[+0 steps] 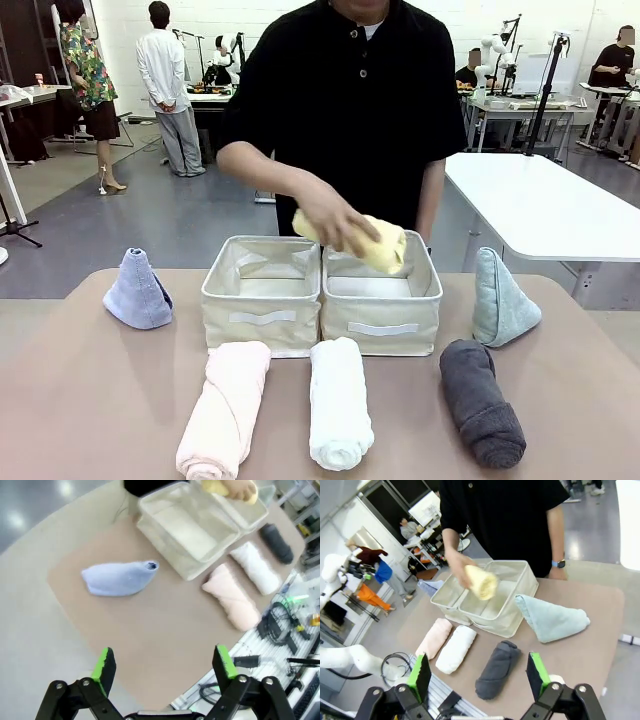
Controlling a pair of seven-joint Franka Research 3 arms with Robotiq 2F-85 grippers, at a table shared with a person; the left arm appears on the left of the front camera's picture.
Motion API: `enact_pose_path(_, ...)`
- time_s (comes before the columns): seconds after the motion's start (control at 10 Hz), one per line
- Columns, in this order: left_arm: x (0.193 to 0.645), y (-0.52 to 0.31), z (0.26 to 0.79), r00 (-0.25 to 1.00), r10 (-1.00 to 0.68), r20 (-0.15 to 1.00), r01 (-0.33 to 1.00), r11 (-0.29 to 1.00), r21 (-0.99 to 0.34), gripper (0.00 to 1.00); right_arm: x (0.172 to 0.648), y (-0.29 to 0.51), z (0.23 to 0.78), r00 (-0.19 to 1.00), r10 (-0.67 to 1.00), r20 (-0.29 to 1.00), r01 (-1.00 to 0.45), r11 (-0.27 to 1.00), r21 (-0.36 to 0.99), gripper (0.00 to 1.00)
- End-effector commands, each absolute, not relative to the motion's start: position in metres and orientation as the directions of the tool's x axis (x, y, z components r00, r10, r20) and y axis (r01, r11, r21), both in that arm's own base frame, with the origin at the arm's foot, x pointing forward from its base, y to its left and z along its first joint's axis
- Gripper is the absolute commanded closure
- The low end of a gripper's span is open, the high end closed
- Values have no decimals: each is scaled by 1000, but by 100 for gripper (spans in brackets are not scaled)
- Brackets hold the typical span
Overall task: Sort the towels based on their folding style.
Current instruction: Pick up one triangle-folded towel and place it in the left Fabric basket.
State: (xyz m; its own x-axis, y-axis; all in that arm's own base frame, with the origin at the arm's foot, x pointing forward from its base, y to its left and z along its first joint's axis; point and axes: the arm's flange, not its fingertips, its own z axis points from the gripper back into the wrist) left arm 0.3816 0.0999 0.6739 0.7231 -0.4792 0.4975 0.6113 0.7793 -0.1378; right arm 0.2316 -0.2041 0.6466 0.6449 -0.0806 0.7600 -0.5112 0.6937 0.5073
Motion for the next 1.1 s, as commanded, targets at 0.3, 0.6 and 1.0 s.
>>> enact_pose_path(0.3, 450, -21, 633, 920, -390, 30, 391, 916, -93, 0, 233, -205, 646, 646, -82, 759, -511, 692, 509, 0)
enact_pose_path(0.6, 491, -69, 592, 982, -187, -41, 186, 982, -28, 0, 233, -205, 646, 646, -82, 759, -511, 692, 509, 0)
enact_pose_path(1.0, 502, -78, 570, 988, -154, -4, 154, 988, -16, 0, 233, -205, 646, 646, -82, 759, -511, 692, 509, 0)
